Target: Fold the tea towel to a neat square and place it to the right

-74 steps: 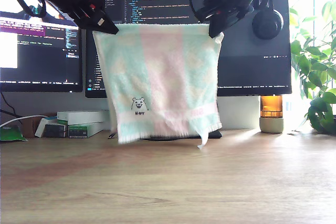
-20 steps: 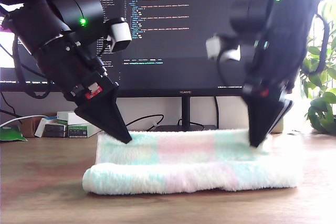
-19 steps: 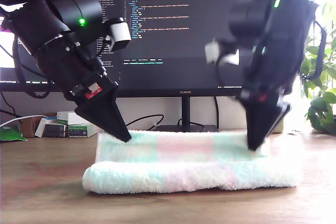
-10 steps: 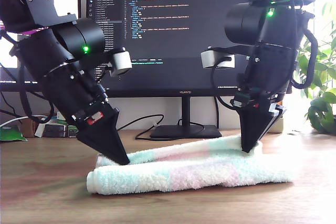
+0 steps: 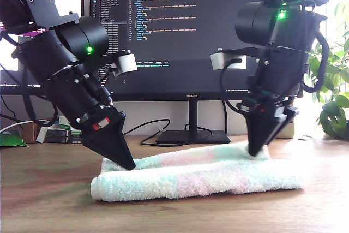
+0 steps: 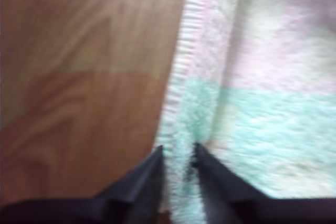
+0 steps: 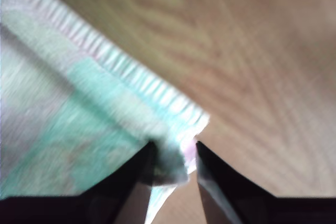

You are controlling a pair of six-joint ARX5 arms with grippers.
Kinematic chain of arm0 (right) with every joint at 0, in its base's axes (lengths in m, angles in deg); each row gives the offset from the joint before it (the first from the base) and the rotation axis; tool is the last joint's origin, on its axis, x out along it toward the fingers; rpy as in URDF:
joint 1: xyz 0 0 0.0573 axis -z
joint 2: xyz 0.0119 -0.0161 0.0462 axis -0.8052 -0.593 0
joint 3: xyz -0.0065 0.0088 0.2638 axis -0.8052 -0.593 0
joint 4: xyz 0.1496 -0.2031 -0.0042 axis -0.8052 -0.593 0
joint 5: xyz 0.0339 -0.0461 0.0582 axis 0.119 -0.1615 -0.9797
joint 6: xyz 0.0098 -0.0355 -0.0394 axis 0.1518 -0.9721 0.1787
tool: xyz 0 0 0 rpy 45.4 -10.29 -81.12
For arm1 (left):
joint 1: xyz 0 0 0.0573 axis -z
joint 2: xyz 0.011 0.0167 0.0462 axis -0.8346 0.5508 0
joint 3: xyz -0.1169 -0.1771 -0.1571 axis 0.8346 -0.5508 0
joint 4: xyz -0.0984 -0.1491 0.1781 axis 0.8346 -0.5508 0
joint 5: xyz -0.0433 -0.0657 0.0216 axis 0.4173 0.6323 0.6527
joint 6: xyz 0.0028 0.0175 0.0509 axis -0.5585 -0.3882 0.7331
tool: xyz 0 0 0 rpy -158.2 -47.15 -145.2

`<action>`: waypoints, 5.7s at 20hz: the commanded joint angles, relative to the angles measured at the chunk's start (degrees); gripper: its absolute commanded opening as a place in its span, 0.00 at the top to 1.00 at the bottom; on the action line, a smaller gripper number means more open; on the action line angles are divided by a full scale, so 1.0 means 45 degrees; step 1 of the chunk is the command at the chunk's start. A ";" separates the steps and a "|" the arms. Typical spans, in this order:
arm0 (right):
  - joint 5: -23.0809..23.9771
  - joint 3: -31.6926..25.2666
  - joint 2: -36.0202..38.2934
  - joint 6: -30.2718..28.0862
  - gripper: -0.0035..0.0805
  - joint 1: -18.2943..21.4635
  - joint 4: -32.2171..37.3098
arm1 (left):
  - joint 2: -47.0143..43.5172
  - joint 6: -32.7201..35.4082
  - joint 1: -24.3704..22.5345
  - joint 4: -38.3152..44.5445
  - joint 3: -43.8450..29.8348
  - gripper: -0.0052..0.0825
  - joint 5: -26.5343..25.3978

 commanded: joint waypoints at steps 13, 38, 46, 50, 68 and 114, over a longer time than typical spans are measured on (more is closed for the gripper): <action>0.0024 0.1098 -0.0112 0.0068 0.66 0.0024 -0.0573 | -0.0947 0.0034 -0.0194 -0.0277 0.0719 0.66 -0.0568; -0.0175 -0.0471 0.3847 0.1632 0.97 0.0034 0.0578 | -0.5838 -0.2152 -0.1025 0.0369 -0.1307 0.96 0.0962; -0.2497 -0.4940 0.5673 0.1632 0.97 0.0719 0.3186 | -0.7718 -0.3866 -0.1020 0.2691 -0.5013 0.96 0.1870; -0.3784 -0.5246 0.5061 0.0874 0.97 0.1185 0.3390 | -0.7155 -0.4235 -0.0792 0.3041 -0.5406 0.96 0.2817; -0.4804 -0.4711 0.2691 -0.0821 0.97 0.1370 0.3589 | -0.2069 -0.4969 -0.0651 0.4775 -0.4357 0.96 0.2919; -0.5581 -0.4687 0.2244 0.1370 0.97 -0.4352 0.2098 | 0.3152 -0.3220 0.2035 0.4299 0.0471 0.96 0.0826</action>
